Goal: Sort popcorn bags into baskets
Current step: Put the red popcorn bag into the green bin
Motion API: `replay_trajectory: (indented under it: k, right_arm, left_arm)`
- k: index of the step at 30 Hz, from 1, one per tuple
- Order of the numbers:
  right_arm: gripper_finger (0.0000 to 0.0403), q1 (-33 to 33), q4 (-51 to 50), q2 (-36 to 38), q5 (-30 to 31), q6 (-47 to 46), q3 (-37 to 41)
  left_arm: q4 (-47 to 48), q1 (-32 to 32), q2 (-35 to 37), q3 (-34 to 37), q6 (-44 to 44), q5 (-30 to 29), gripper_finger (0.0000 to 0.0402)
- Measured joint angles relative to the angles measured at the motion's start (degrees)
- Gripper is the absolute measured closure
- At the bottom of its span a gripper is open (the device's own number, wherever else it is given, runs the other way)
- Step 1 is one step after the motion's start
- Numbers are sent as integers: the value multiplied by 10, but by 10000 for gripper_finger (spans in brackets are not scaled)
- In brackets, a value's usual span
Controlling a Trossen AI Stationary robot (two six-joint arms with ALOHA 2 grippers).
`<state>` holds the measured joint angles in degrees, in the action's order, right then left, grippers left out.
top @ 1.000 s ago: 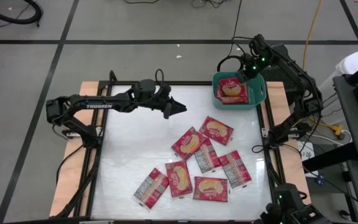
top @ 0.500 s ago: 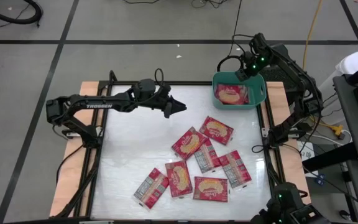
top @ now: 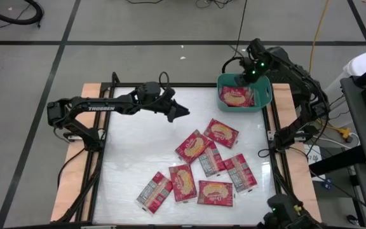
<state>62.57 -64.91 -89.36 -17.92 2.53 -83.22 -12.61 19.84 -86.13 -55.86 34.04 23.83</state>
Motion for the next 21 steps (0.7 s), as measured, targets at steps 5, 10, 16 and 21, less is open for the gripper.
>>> replay_trajectory:
  k: [5, 10, 16, 21]
  right_arm:
    - [341, -18, 6, 0, 15, -64, 46]
    - [362, -23, 33, 0, 55, -70, 100]
    - [368, -19, 74, 0, 91, -85, 163]
    - [368, -18, 123, 0, 100, -88, 214]
  left_arm:
    - [32, 0, 0, 0, -5, 0, 249]
    - [54, 0, 0, 0, -8, 0, 249]
    - [57, 0, 0, 0, -8, 0, 250]
    - [57, 0, 0, 0, -8, 0, 249]
